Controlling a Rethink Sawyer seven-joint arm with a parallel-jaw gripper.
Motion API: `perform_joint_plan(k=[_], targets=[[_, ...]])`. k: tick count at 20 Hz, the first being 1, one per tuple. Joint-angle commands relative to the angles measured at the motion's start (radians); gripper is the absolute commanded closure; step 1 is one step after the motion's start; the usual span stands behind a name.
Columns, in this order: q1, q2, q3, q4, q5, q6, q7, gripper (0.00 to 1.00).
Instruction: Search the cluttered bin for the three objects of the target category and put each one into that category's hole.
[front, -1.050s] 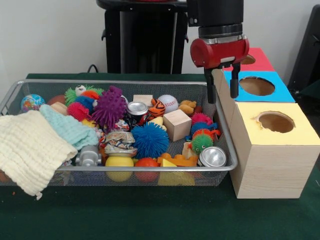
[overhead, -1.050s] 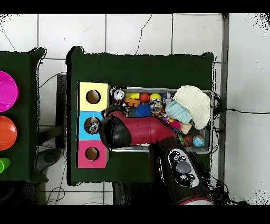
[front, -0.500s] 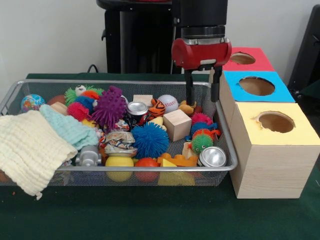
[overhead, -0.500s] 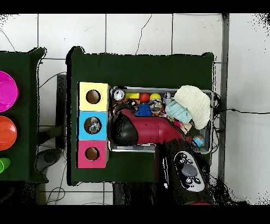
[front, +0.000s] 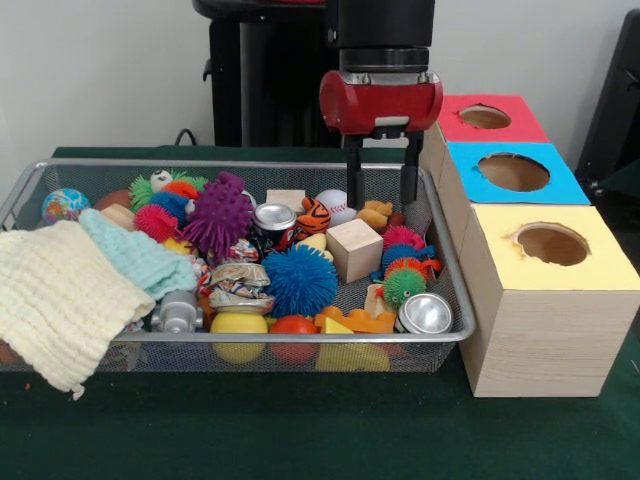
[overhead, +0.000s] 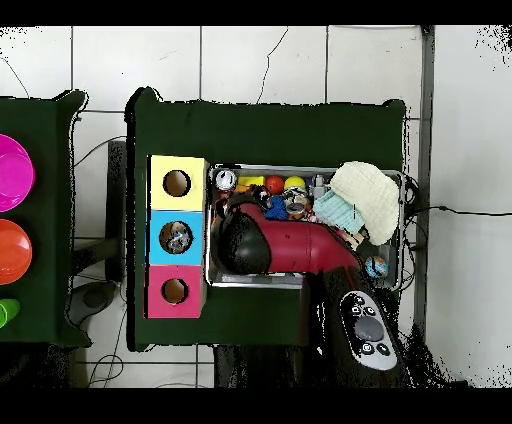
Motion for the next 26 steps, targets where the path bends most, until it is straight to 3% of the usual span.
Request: perform_joint_plan(k=[1, 12, 26], targets=[[0.021, 0.056, -0.013, -0.062, 0.067, 0.018, 0.230, 0.00], [0.026, 0.078, -0.004, -0.063, 0.107, -0.010, 0.224, 0.00], [0.029, 0.057, -0.028, -0.063, 0.119, 0.066, 0.190, 0.00]])
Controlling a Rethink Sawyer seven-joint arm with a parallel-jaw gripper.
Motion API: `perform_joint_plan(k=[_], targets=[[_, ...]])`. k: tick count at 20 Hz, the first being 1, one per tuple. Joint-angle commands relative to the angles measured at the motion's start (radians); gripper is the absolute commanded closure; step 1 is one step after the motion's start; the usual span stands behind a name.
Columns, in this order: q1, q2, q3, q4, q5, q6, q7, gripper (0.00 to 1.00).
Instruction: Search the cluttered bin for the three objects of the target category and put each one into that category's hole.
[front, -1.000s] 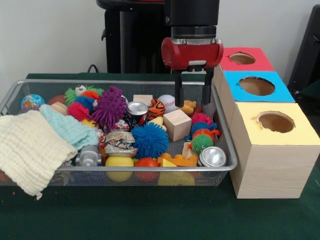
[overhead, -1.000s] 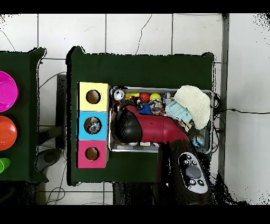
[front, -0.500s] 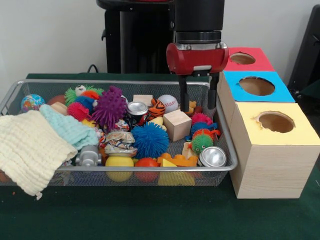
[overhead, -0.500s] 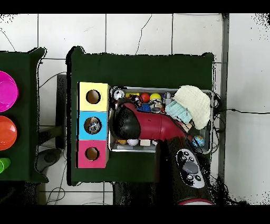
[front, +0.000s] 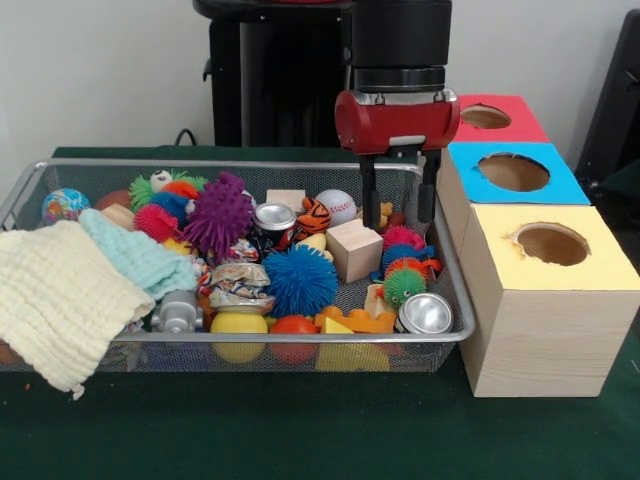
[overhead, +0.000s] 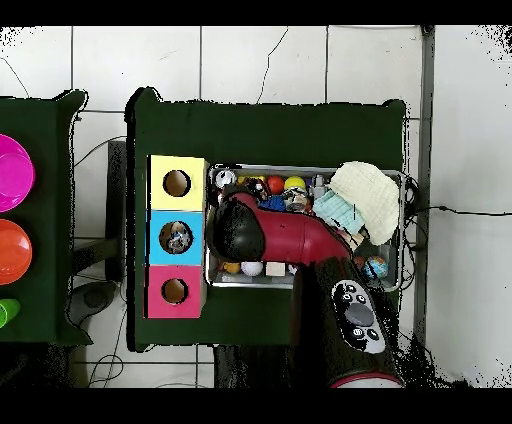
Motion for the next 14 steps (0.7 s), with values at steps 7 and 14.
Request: perform_joint_plan(k=[7, 14], targets=[[0.035, 0.065, -0.045, -0.050, 0.036, 0.054, 0.205, 0.00], [0.120, 0.116, -0.105, -0.007, 0.056, 0.018, 0.261, 0.00]])
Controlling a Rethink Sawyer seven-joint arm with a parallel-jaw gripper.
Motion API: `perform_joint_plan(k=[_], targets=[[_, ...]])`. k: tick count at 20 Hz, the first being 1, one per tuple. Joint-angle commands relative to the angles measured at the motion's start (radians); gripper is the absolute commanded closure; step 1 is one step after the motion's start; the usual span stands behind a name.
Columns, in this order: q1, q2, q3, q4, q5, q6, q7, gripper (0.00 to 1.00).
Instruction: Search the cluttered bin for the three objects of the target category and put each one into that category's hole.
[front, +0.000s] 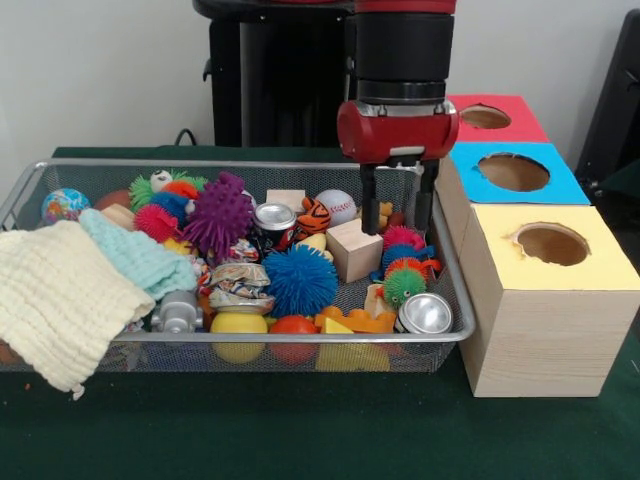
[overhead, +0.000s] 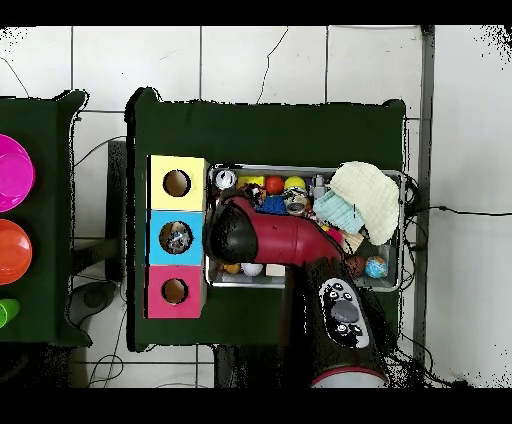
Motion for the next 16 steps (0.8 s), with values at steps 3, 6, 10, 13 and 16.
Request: perform_joint_plan(k=[3, 6, 10, 13, 16], targets=[[0.091, 0.070, -0.023, 0.076, 0.059, -0.038, 0.293, 0.00], [0.136, 0.106, -0.029, 0.091, 0.070, -0.090, 0.316, 0.00], [0.230, 0.178, -0.104, 0.057, 0.108, -0.087, 0.340, 0.00], [0.300, 0.229, -0.173, 0.022, 0.147, -0.065, 0.350, 0.00], [0.373, 0.268, -0.251, -0.015, 0.198, -0.020, 0.363, 0.00]])
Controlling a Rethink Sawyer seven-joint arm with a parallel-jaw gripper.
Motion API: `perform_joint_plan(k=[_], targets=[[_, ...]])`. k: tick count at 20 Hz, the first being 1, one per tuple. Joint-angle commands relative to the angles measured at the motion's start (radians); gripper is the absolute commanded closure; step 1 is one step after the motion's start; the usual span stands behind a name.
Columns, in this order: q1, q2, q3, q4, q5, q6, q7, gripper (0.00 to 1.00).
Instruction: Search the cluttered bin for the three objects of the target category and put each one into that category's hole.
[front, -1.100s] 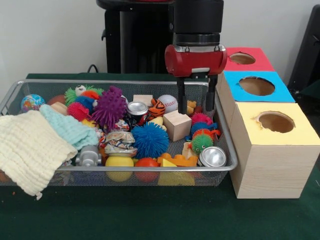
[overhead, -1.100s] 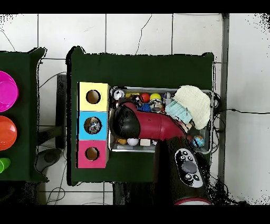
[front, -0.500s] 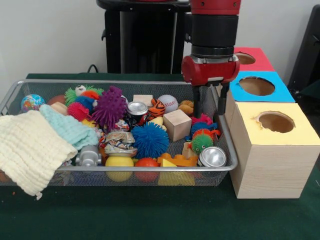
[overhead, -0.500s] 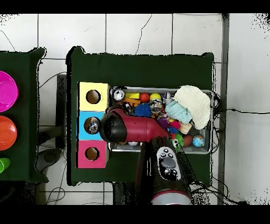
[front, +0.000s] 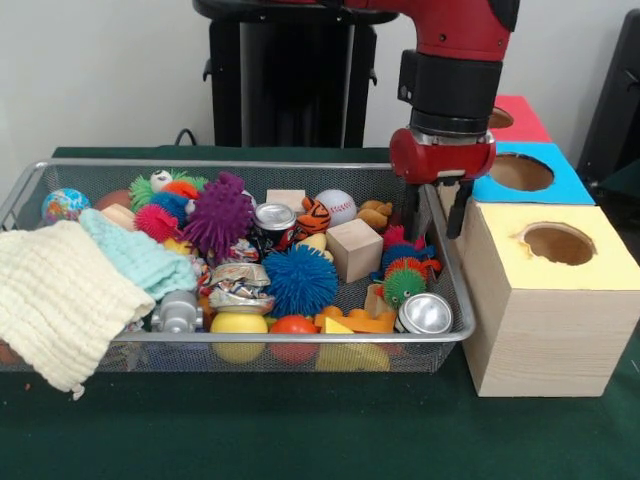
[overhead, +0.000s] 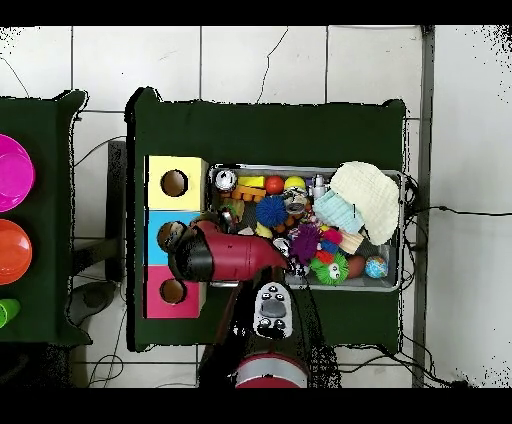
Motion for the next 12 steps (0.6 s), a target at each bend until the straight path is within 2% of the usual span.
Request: perform_joint_plan(k=[1, 5, 8, 12], targets=[[0.157, 0.158, -0.099, -0.043, 0.127, 0.061, 0.330, 0.00], [0.195, 0.163, -0.140, -0.059, 0.170, 0.090, 0.329, 0.00], [0.195, 0.136, -0.140, -0.041, 0.178, 0.089, 0.319, 0.00], [0.197, 0.140, -0.139, -0.038, 0.188, 0.058, 0.318, 0.00]])
